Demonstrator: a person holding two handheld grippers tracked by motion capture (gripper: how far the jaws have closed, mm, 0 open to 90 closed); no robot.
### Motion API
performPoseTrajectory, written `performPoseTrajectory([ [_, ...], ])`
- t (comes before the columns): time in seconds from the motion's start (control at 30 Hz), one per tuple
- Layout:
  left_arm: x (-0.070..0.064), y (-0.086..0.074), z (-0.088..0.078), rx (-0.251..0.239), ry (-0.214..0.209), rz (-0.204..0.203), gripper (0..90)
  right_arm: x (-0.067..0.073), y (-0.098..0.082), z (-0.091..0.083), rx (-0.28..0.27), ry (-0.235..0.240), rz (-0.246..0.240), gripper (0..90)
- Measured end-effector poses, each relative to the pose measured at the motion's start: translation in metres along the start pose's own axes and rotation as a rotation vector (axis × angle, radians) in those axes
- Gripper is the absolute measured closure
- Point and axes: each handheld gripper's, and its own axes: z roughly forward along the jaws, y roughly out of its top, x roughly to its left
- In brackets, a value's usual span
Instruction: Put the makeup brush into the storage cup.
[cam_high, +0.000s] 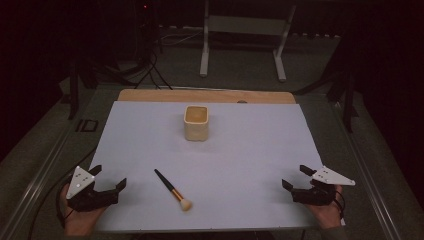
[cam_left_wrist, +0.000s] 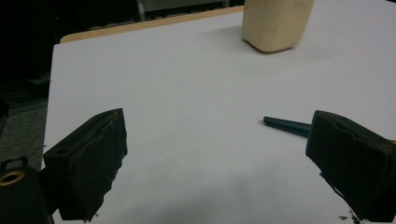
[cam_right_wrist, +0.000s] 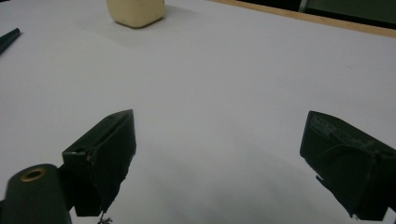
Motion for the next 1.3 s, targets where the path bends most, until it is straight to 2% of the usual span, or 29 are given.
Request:
performPoseTrajectory([
  [0.5, -0.004, 0.002, -0.001, -0.019, -0.012, 0.030, 6.4, 0.002, 0.002, -0.002, -0.019, 0.008, -0.012, 10.6],
  [0.67, -0.005, 0.005, -0.002, -0.038, -0.035, -0.001, 6.9, 0.002, 0.003, -0.003, -0.025, 0.006, -0.009, 10.6],
  [1.03, -0.021, 0.026, -0.004, -0.069, -0.113, 0.063, 7.5, 0.003, 0.004, -0.003, -0.026, 0.004, -0.008, 10.6],
  [1.3, -0.035, 0.046, 0.008, -0.075, -0.179, 0.125, 7.4, 0.003, 0.004, -0.003, -0.029, 0.008, -0.007, 10.6],
])
